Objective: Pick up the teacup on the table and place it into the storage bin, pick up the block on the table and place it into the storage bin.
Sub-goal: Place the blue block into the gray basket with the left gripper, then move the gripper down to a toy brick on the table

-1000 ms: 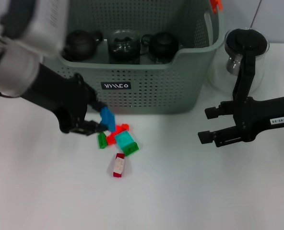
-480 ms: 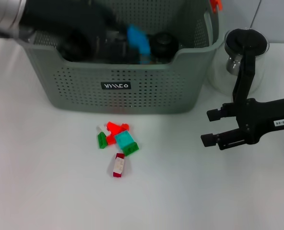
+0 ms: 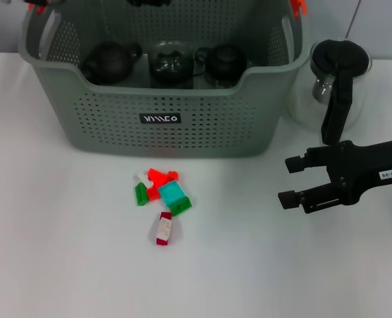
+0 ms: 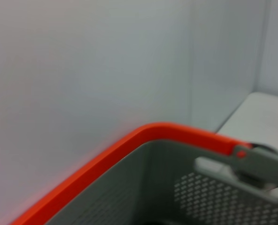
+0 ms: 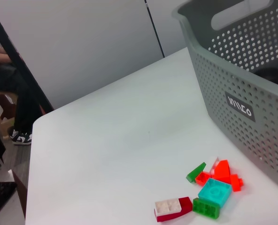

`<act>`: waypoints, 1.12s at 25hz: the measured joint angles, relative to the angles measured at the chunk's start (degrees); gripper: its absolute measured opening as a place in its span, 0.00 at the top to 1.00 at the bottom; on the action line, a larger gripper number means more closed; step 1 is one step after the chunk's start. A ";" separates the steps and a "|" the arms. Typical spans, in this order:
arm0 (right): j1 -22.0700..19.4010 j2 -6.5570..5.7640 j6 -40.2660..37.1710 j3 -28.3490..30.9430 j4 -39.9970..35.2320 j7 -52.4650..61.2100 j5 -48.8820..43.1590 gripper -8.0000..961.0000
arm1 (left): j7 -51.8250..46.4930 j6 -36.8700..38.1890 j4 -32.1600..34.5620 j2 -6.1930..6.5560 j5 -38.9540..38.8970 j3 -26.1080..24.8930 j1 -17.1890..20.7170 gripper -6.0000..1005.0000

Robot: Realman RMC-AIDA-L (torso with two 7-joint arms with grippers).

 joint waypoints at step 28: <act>0.03 0.08 0.01 -0.04 0.00 -1.32 -0.03 0.05 | -5.68 7.99 25.62 -7.37 3.11 2.77 10.78 0.12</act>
